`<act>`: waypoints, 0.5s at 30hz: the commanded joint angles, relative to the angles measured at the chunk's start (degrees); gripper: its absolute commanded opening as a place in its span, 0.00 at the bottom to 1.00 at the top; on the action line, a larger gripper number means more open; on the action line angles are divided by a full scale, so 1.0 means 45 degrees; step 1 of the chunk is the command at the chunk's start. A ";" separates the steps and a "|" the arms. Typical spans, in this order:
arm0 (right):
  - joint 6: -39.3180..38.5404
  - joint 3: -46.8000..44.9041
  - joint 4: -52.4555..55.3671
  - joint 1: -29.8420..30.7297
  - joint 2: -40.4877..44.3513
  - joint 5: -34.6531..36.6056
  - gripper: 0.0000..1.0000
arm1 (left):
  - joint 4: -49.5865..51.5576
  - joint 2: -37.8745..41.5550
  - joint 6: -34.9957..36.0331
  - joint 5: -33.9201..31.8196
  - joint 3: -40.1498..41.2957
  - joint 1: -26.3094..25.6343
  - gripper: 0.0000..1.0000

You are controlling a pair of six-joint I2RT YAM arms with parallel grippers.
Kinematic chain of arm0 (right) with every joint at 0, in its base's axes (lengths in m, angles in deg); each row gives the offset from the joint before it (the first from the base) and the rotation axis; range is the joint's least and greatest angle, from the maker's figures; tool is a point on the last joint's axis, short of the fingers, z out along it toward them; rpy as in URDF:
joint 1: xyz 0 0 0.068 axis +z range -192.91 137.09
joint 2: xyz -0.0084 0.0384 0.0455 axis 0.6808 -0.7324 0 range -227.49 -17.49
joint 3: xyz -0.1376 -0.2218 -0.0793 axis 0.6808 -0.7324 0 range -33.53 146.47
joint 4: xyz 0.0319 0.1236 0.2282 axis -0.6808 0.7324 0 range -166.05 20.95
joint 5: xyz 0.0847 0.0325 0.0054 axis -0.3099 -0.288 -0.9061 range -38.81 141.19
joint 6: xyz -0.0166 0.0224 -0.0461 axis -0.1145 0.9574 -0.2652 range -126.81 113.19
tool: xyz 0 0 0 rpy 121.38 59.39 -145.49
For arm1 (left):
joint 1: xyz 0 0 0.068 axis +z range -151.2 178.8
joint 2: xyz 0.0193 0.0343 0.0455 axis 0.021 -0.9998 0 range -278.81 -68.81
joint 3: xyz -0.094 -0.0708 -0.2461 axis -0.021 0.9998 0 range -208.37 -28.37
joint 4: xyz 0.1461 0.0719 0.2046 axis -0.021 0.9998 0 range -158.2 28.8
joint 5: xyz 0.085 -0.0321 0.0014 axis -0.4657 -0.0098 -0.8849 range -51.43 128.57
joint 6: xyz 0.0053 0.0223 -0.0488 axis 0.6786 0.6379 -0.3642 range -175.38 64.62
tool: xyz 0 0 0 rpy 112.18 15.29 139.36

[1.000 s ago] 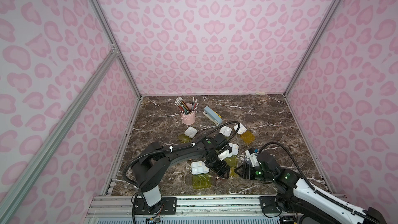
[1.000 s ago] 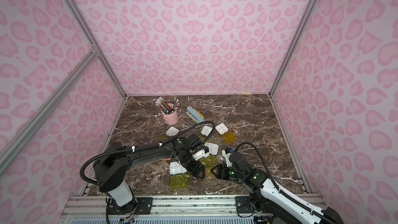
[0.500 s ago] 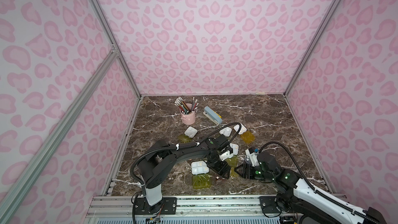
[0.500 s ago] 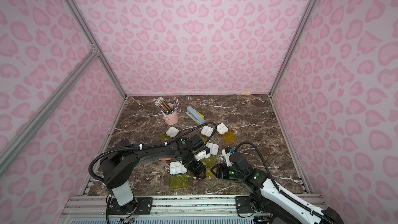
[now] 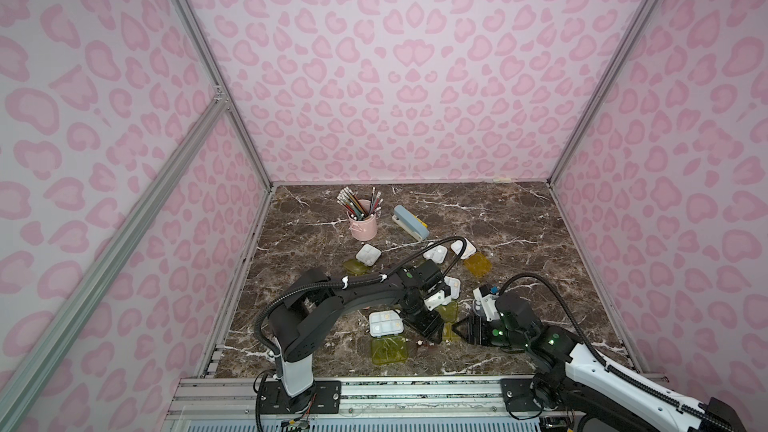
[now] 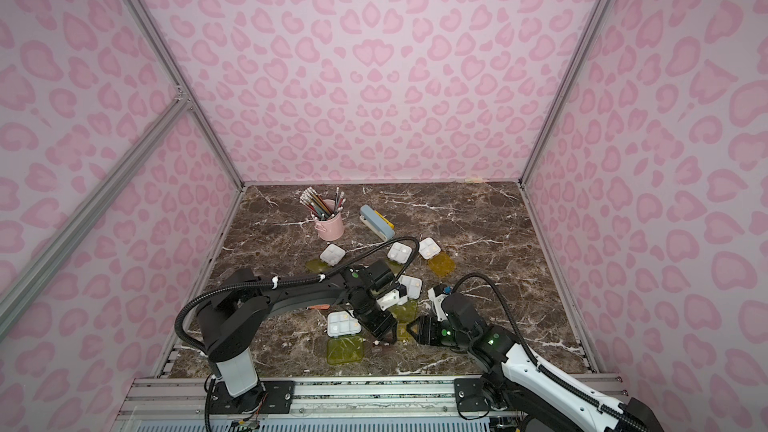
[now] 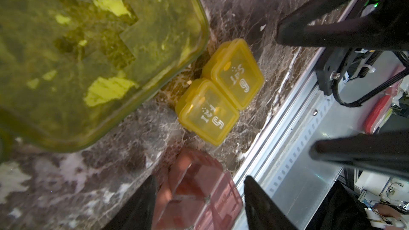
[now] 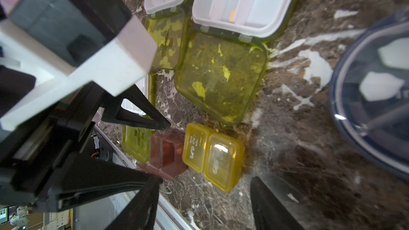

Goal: Close pillboxes
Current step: Close the lid on the pillbox.

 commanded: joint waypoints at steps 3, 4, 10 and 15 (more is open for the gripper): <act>0.0058 0.0031 -0.0331 0.0022 -0.0042 0.0147 0.67 | -0.0223 -0.0047 0.0194 0.0156 0.0144 0.0025 0.62; 0.0073 0.0039 -0.0323 0.0017 -0.0068 0.0147 0.67 | -0.0238 -0.0047 0.0193 0.0152 0.0179 0.0035 0.62; 0.0098 0.0087 -0.0398 0.0012 -0.0237 0.0152 0.67 | -0.0405 -0.0072 0.0097 0.0010 0.0427 0.0063 0.61; 0.0098 0.0166 -0.0420 0.0012 -0.0373 0.0162 0.66 | -0.0520 -0.0067 0.0065 -0.0004 0.0530 0.0159 0.58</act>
